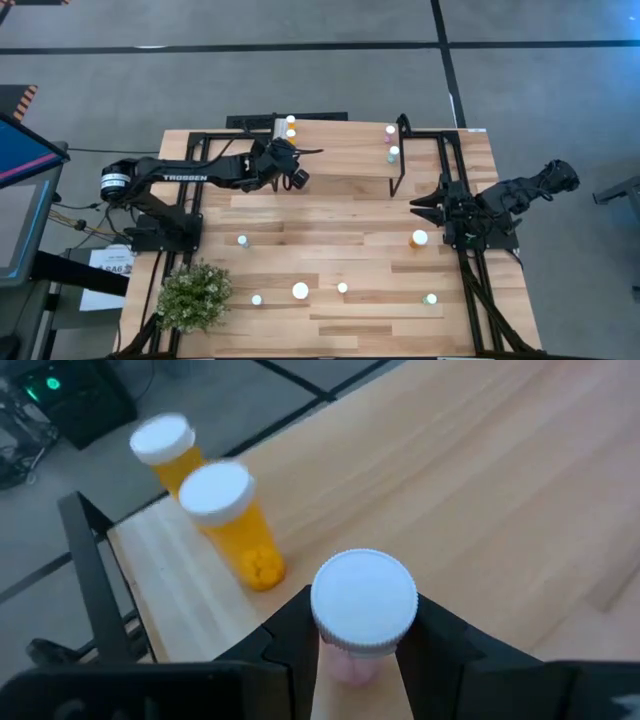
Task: Pick and place medicine bottles onto shelf by color
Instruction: Put the top small pink pill bottle on the shelf
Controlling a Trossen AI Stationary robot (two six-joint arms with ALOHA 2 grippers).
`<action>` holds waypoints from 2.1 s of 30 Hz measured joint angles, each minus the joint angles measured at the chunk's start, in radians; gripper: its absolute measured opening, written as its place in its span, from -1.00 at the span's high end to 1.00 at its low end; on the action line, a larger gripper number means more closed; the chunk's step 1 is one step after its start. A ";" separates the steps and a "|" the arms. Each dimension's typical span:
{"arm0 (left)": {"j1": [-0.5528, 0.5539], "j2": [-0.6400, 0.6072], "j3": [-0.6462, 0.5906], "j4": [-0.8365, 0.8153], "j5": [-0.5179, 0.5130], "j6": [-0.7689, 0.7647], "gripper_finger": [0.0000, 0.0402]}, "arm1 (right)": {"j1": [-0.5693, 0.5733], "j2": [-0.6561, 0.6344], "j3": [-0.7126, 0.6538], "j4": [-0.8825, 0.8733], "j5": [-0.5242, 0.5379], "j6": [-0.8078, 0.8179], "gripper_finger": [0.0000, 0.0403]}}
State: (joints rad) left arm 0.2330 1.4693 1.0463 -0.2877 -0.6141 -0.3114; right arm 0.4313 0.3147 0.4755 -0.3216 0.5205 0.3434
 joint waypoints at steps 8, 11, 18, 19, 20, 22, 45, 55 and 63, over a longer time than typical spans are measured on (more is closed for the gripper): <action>0.020 -0.001 -0.018 0.040 0.018 0.015 0.50 | 0.000 0.000 0.000 -0.006 0.000 0.005 0.39; 0.019 -0.013 -0.019 0.080 0.034 0.031 0.50 | 0.000 0.000 0.000 -0.012 0.000 0.007 0.39; 0.019 -0.031 -0.019 0.095 0.050 0.048 0.50 | 0.000 0.000 0.000 -0.016 0.000 0.009 0.39; 0.019 -0.032 -0.019 0.103 0.050 0.051 0.50 | 0.000 0.000 0.000 -0.018 0.000 0.010 0.39; 0.019 -0.032 -0.018 0.103 0.049 0.053 0.50 | 0.000 0.000 0.000 -0.019 0.000 0.010 0.39; 0.019 -0.033 -0.018 0.101 0.037 0.053 0.50 | 0.000 0.000 0.000 -0.019 0.000 0.012 0.39; 0.052 -0.170 -0.232 0.318 0.113 0.046 0.49 | -0.023 0.000 -0.001 -0.028 0.002 0.015 0.39; 0.058 -0.158 -0.232 0.305 0.122 0.043 0.38 | -0.040 0.000 -0.001 -0.030 0.003 0.015 0.39; 0.079 -0.158 -0.232 0.305 0.139 0.044 0.36 | -0.040 0.000 -0.001 -0.030 0.003 0.015 0.39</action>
State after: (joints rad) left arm 0.3125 1.3113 0.8143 0.0175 -0.4749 -0.2676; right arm 0.3912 0.3148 0.4747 -0.3511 0.5232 0.3588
